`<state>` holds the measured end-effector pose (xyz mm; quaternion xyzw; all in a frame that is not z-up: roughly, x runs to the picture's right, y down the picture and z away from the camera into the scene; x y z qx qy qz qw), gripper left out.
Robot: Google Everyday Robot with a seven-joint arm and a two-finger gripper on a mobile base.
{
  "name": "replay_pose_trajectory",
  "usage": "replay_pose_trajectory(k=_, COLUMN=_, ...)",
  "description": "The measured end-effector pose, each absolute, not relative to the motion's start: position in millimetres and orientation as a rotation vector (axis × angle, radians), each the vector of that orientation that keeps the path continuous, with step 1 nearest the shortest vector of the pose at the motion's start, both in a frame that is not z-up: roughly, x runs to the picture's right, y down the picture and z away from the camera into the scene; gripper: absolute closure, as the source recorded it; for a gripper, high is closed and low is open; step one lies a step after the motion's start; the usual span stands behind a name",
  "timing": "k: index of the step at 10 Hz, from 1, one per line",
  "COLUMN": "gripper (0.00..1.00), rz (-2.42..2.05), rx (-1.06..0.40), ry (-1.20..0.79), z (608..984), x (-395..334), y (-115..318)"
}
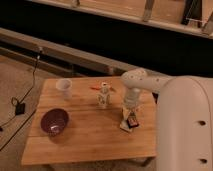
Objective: Place the eraser on the white sponge
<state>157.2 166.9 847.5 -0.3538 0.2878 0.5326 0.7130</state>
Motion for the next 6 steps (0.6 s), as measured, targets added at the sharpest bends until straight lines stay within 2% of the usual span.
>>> replay_pose_trajectory(k=1, gripper=0.25, rz=1.181, rx=-0.784, ry=0.639, z=848.2, x=157.4, y=167.0)
replay_pose_trajectory(k=2, gripper=0.2, rz=1.182, rx=-0.783, ry=0.638, z=848.3, x=157.5, y=166.3)
replay_pose_trajectory(k=6, gripper=0.2, rz=1.183, rx=-0.78, ry=0.639, z=848.9, x=158.1, y=165.4)
